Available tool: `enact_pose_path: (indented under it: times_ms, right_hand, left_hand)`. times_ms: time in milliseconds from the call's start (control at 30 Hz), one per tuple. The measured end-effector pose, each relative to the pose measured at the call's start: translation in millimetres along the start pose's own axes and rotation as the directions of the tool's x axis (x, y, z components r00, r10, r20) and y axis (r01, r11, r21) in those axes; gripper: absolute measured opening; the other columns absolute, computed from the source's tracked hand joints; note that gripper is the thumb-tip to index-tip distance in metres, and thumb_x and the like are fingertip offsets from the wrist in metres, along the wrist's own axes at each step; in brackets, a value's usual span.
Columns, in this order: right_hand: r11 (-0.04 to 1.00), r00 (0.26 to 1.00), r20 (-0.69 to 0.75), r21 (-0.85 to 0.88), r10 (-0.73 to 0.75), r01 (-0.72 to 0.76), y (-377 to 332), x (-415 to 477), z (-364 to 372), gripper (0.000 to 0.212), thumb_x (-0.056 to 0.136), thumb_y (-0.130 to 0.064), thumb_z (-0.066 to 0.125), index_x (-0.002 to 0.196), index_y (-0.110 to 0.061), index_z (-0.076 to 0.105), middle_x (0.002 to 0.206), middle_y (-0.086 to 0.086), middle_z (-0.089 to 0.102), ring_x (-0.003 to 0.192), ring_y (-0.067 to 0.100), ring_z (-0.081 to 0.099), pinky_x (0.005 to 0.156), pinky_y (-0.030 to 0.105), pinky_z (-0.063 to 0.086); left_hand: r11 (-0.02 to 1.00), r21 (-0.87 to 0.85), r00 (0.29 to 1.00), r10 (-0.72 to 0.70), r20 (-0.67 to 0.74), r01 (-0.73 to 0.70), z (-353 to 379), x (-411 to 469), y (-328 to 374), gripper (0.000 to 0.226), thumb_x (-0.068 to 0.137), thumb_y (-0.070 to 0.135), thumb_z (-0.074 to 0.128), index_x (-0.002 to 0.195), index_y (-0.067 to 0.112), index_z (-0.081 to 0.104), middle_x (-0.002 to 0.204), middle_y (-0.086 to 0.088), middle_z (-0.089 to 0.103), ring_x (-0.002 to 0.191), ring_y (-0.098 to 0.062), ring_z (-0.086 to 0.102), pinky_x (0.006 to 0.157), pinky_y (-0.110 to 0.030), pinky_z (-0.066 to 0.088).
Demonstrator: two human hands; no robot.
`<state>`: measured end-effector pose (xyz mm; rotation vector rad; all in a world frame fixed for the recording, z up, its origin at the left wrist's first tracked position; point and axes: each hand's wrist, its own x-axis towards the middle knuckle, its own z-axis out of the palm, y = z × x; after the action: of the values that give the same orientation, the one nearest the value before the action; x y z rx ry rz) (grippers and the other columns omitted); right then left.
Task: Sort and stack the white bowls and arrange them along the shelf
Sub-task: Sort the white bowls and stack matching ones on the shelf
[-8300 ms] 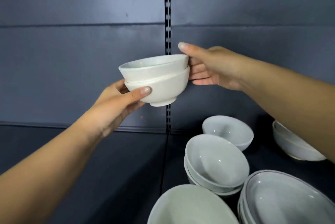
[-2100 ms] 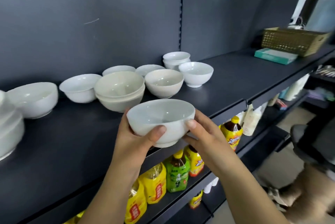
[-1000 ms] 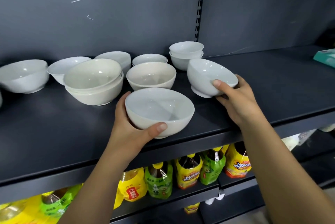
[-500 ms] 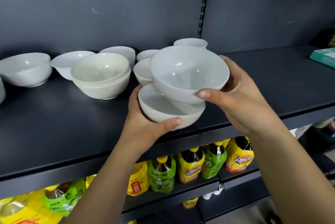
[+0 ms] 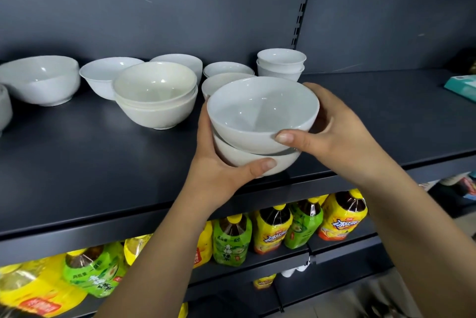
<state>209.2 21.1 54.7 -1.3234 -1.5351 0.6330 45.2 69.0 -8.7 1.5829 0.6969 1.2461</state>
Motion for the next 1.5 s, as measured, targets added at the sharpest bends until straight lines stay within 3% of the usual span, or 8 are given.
enact_pose_path:
  times_ms: [267, 533, 767, 900, 1067, 1200, 1400, 1500]
  right_hand:
    - [0.994, 1.000, -0.016, 0.111, -0.011, 0.012, 32, -5, 14, 0.091, 0.048, -0.066, 0.075, 0.122, -0.023, 0.047, 0.112, -0.012, 0.061, 0.108, 0.003, 0.057, 0.084, 0.014, 0.045]
    - [0.984, 0.999, 0.007, 0.175, -0.035, 0.033, 45, 0, 18, 0.106, 0.047, -0.074, 0.070, 0.131, -0.015, 0.043, 0.120, -0.005, 0.059, 0.113, 0.007, 0.055, 0.088, 0.017, 0.045]
    - [0.971, 0.996, 0.068, 0.237, -0.055, 0.037, 50, 8, 10, 0.105, 0.045, -0.075, 0.069, 0.128, -0.015, 0.046, 0.115, -0.009, 0.061, 0.109, 0.005, 0.057, 0.084, 0.015, 0.046]
    - [0.959, 0.994, 0.081, 0.281, -0.071, 0.045, 52, 10, 10, 0.097, 0.046, -0.074, 0.070, 0.124, -0.020, 0.049, 0.111, -0.014, 0.063, 0.107, 0.003, 0.058, 0.082, 0.013, 0.045]
    - [0.928, 0.992, 0.078, 0.368, -0.098, 0.063, 54, 8, 12, 0.086, 0.043, -0.073, 0.070, 0.116, -0.032, 0.049, 0.105, -0.027, 0.063, 0.103, -0.006, 0.057, 0.077, 0.007, 0.044]
    - [0.901, 0.987, 0.113, 0.431, -0.117, 0.058, 44, 11, 18, 0.091, 0.041, -0.073, 0.072, 0.116, -0.027, 0.051, 0.105, -0.020, 0.065, 0.102, -0.002, 0.060, 0.077, 0.010, 0.046]
    - [0.914, 0.974, 0.158, 0.395, -0.161, 0.087, 16, 17, 48, 0.087, 0.040, -0.075, 0.071, 0.113, -0.031, 0.051, 0.106, -0.020, 0.064, 0.105, 0.003, 0.059, 0.083, 0.018, 0.047]
    - [0.928, 0.961, 0.216, 0.363, -0.173, 0.086, 2, 21, 75, 0.077, 0.040, -0.058, 0.079, 0.109, -0.038, 0.051, 0.105, -0.026, 0.063, 0.105, -0.001, 0.058, 0.087, 0.022, 0.047]
  left_hand:
    - [0.999, 0.049, 1.000, 0.006, -0.021, -0.005, 1, 0, 0, 0.102, 0.044, 0.041, 0.079, 0.132, 0.034, 0.029, 0.129, 0.018, 0.045, 0.117, 0.006, 0.047, 0.089, -0.013, 0.045]
    - [0.995, 0.100, 1.000, -0.003, -0.031, 0.006, 2, -1, 1, 0.119, 0.043, 0.040, 0.079, 0.143, 0.026, 0.016, 0.136, 0.018, 0.038, 0.119, 0.009, 0.043, 0.090, -0.012, 0.044]
    - [0.990, 0.141, 0.997, 0.013, -0.071, -0.003, 6, -4, 4, 0.110, 0.043, 0.040, 0.078, 0.134, 0.032, 0.018, 0.130, 0.024, 0.036, 0.117, 0.015, 0.042, 0.086, -0.006, 0.041]
    - [0.985, 0.173, 0.997, -0.001, -0.075, 0.014, 7, -5, 7, 0.099, 0.041, 0.039, 0.079, 0.127, 0.033, 0.029, 0.124, 0.023, 0.042, 0.112, 0.016, 0.045, 0.083, -0.004, 0.041]
    - [0.970, 0.243, 0.991, 0.010, -0.130, 0.022, 7, -7, 8, 0.117, 0.033, 0.048, 0.085, 0.134, 0.023, 0.031, 0.127, 0.018, 0.049, 0.118, 0.003, 0.048, 0.089, -0.011, 0.043]
    - [0.971, 0.240, 0.983, 0.049, -0.179, -0.005, 0, -14, 19, 0.106, 0.033, 0.061, 0.084, 0.124, 0.027, 0.040, 0.116, 0.032, 0.055, 0.114, 0.005, 0.051, 0.084, -0.008, 0.044]
    - [0.964, 0.265, 0.961, 0.100, -0.259, -0.029, -31, -26, 40, 0.098, 0.035, 0.067, 0.079, 0.117, 0.025, 0.044, 0.109, 0.030, 0.061, 0.104, 0.008, 0.057, 0.078, -0.005, 0.044]
    - [0.953, 0.300, 0.953, 0.120, -0.278, -0.033, -62, -38, 45, 0.100, 0.037, 0.068, 0.079, 0.118, 0.022, 0.043, 0.111, 0.024, 0.063, 0.103, 0.008, 0.057, 0.078, -0.005, 0.044]
